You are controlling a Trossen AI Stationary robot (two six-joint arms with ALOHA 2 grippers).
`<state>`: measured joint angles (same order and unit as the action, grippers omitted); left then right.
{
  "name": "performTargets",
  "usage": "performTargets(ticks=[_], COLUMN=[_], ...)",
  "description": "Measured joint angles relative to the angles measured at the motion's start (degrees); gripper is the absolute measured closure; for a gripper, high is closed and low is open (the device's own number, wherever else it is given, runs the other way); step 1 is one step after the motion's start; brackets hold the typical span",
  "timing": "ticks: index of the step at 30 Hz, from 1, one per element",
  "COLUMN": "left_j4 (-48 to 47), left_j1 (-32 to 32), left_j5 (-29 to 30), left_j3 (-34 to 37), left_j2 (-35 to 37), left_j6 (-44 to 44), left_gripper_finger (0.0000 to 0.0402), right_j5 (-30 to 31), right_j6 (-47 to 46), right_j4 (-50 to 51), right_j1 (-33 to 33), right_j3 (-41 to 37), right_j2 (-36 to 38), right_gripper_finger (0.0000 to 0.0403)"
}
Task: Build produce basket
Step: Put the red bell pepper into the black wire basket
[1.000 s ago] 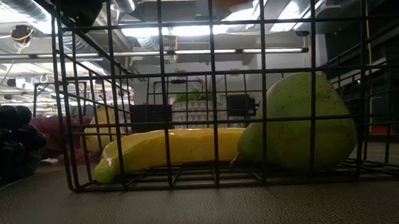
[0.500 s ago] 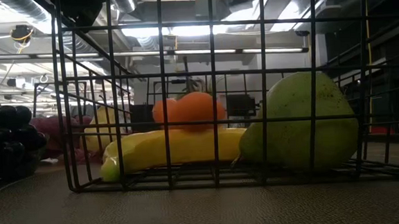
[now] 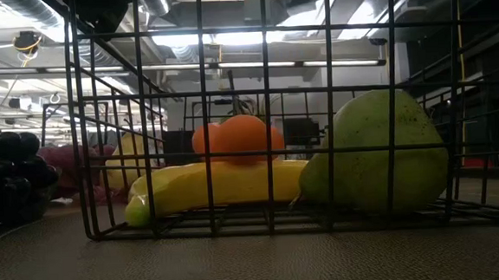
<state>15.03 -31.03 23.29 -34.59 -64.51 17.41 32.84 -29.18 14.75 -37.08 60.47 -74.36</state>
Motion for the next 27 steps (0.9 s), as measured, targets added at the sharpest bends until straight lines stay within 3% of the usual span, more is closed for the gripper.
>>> performTargets(ticks=[10,15,19,27], left_j4=[0.0,0.0,0.0,0.0], left_j1=[0.0,0.0,0.0,0.0], left_j5=[0.0,0.0,0.0,0.0], left_j3=[0.0,0.0,0.0,0.0], left_j2=[0.0,0.0,0.0,0.0], left_j6=[0.1,0.1,0.2,0.2], left_gripper_finger=[0.0268,0.0268,0.0268,0.0268], right_j5=[-1.0,-7.4,-8.6,-8.5], right_j6=[-23.3,-37.1,-41.5,-41.7], right_j4=[21.0,29.7,30.0,25.3], right_j1=[-7.8,-12.4,-16.4,-20.9], right_j3=[0.0,0.0,0.0,0.0], right_j2=[2.4,0.9,-1.0,-7.5], right_gripper_finger=[0.0205,0.0205,0.0205,0.0205])
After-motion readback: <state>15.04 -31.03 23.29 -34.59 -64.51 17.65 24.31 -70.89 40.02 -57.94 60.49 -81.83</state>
